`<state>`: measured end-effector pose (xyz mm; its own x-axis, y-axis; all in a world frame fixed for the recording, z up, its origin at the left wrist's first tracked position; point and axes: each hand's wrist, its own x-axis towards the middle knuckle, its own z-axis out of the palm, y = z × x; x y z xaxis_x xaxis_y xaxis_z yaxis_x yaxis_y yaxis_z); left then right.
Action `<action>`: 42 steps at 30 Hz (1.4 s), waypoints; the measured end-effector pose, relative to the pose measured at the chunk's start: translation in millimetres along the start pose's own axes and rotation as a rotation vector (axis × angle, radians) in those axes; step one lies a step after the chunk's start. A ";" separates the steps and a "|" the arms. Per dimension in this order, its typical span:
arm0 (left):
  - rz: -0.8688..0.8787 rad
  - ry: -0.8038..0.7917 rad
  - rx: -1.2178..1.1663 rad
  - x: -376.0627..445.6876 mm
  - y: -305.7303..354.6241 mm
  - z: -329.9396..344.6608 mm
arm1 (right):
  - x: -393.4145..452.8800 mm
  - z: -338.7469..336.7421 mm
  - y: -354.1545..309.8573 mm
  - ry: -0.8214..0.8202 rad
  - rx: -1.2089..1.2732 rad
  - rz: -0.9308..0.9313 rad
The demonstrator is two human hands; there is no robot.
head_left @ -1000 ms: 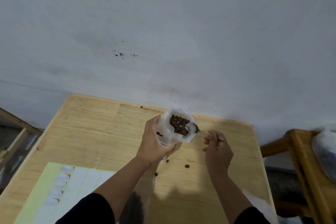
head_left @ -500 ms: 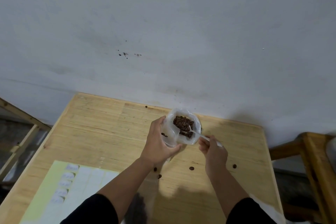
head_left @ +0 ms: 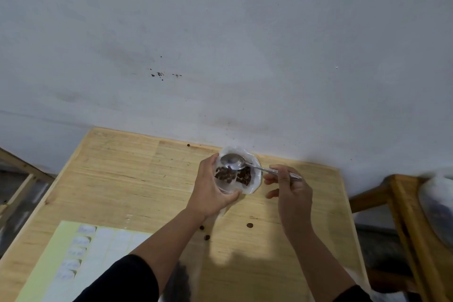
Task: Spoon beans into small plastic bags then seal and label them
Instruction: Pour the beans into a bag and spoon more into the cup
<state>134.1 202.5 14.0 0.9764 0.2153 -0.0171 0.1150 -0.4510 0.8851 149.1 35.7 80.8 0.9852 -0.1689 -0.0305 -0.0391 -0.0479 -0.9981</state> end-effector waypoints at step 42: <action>0.026 0.009 0.014 -2.1 -2.7 -2.2 | -11.4 -16.2 -6.2 -0.119 0.016 0.093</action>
<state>131.3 205.2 12.8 0.9773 0.2117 0.0099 0.0926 -0.4685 0.8786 135.4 22.0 88.2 0.9902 -0.0538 -0.1285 -0.1298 -0.0218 -0.9913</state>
